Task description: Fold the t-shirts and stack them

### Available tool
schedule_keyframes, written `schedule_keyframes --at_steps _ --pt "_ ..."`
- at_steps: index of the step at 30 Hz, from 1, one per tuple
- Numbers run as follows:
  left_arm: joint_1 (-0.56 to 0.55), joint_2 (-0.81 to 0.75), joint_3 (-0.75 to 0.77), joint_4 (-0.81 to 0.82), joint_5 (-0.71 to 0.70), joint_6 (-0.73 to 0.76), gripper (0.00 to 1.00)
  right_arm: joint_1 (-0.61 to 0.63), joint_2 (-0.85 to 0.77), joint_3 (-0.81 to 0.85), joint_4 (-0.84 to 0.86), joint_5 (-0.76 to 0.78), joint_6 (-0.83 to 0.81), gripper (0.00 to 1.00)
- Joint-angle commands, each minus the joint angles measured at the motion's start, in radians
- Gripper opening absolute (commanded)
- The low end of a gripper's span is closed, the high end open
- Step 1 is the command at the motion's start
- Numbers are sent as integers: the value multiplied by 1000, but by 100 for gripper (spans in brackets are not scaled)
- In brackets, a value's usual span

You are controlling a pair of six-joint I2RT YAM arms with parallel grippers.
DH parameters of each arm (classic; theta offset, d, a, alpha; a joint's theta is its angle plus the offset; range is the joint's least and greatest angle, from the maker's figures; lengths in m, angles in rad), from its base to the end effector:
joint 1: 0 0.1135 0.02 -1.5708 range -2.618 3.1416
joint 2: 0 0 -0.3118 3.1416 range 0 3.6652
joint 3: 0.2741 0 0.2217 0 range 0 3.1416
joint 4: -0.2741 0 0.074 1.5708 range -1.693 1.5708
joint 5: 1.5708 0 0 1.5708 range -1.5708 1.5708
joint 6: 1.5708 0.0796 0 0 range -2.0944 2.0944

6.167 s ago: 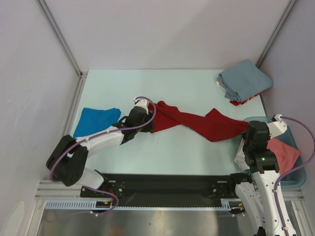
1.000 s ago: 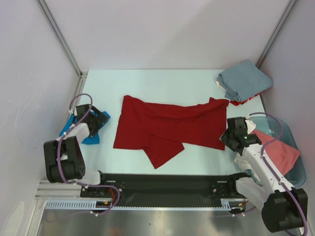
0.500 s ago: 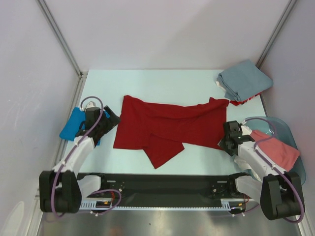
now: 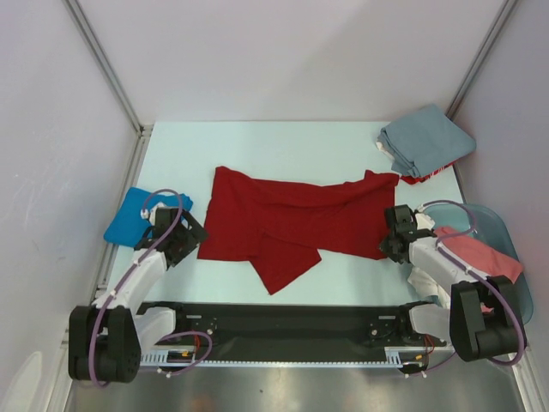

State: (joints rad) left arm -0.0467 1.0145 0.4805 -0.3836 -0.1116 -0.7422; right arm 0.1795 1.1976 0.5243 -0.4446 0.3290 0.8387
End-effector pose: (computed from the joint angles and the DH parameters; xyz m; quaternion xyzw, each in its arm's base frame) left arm 0.1629 0.0013 0.1997 -0.3391 0.8830 -0.0743 0.3160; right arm 0.1777 0.0061 0.1834 0.3459 0.8977 -0.0314 0.2712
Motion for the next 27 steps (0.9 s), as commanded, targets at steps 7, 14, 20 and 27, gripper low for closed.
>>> schedule_keyframes --at_steps 7,14,20,27 --pt "-16 75 -11 -8 -85 -14 92 5 -23 -1 -14 -13 13 4" --pt "-21 87 -36 25 -74 -10 85 -2 -56 -7 -20 -15 3 4" --pt "-21 110 -26 19 -28 -17 79 -3 -49 -26 -5 -24 7 3" --pt "-28 133 -57 58 35 -32 65 -8 -79 -40 4 -27 7 3"
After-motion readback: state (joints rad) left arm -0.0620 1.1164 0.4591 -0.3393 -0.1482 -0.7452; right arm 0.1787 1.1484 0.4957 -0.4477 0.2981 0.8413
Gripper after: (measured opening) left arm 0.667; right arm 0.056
